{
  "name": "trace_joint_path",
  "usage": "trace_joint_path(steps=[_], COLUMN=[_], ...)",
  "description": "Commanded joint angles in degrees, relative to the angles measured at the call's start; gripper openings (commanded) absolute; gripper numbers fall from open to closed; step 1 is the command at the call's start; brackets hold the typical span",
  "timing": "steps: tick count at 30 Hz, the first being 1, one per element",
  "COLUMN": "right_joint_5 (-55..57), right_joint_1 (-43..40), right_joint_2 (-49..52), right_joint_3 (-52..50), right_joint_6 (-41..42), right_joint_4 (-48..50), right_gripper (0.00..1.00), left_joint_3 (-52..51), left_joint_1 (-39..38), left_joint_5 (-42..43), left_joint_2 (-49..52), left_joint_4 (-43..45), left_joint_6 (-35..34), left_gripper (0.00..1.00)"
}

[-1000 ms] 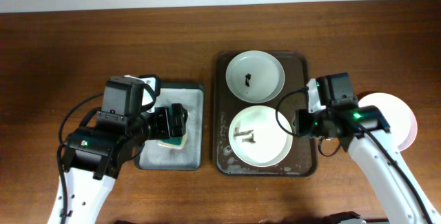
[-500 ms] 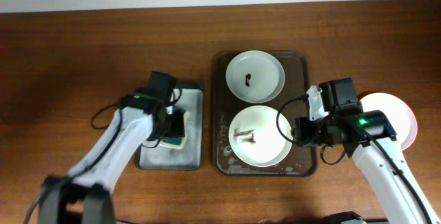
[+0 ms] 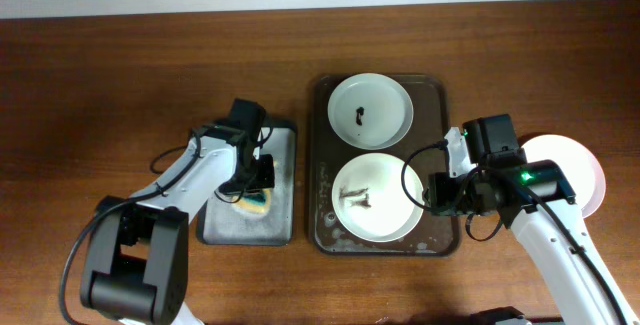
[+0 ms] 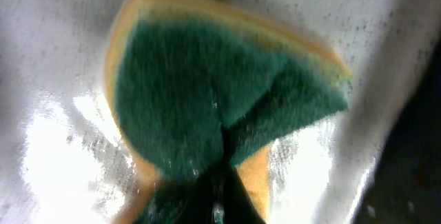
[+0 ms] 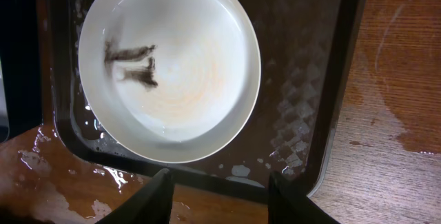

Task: Clean dirty plates on tray and stack at the side
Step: 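Grasp the sponge in the soapy tray with the left gripper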

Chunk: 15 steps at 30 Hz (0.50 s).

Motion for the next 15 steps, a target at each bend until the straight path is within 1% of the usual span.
trace_joint_path(steps=[1, 2, 3, 7, 10, 11, 12, 14, 15], right_joint_5=[-0.28, -0.28, -0.26, -0.26, -0.26, -0.26, -0.26, -0.26, -0.26], right_joint_1=[0.26, 0.26, 0.26, 0.26, 0.26, 0.26, 0.26, 0.26, 0.26], right_joint_2=[-0.59, -0.59, -0.59, -0.59, -0.59, -0.59, -0.59, -0.59, -0.59], right_joint_3=[0.59, 0.59, 0.59, 0.59, 0.59, 0.59, 0.59, 0.59, 0.59], right_joint_6=[-0.44, -0.44, -0.46, -0.46, -0.44, -0.44, -0.44, -0.44, -0.44], right_joint_4=[0.02, 0.04, 0.04, 0.04, 0.09, 0.07, 0.07, 0.07, 0.04], right_gripper=[0.45, 0.45, 0.45, 0.45, 0.45, 0.45, 0.45, 0.45, 0.45], left_joint_3=[3.54, 3.54, 3.54, 1.31, -3.96, -5.33, -7.26, -9.29, -9.27], left_joint_1=[-0.09, -0.09, -0.09, -0.13, -0.26, -0.42, -0.42, -0.39, -0.39], left_joint_5=[0.92, 0.44, -1.53, -8.26, -7.48, -6.91, -5.79, -5.20, -5.14], left_joint_2=[-4.31, -5.14, -5.64, -5.05, -3.06, -2.64, -1.99, -1.62, -1.62], left_joint_4=[-3.56, -3.69, -4.20, -3.93, 2.08, 3.74, 6.12, 8.11, 7.96], left_joint_6=[0.37, 0.81, 0.94, 0.92, 0.92, 0.92, 0.92, 0.92, 0.92], left_gripper=[0.58, 0.63, 0.64, 0.58, 0.46, 0.45, 0.40, 0.09, 0.00])
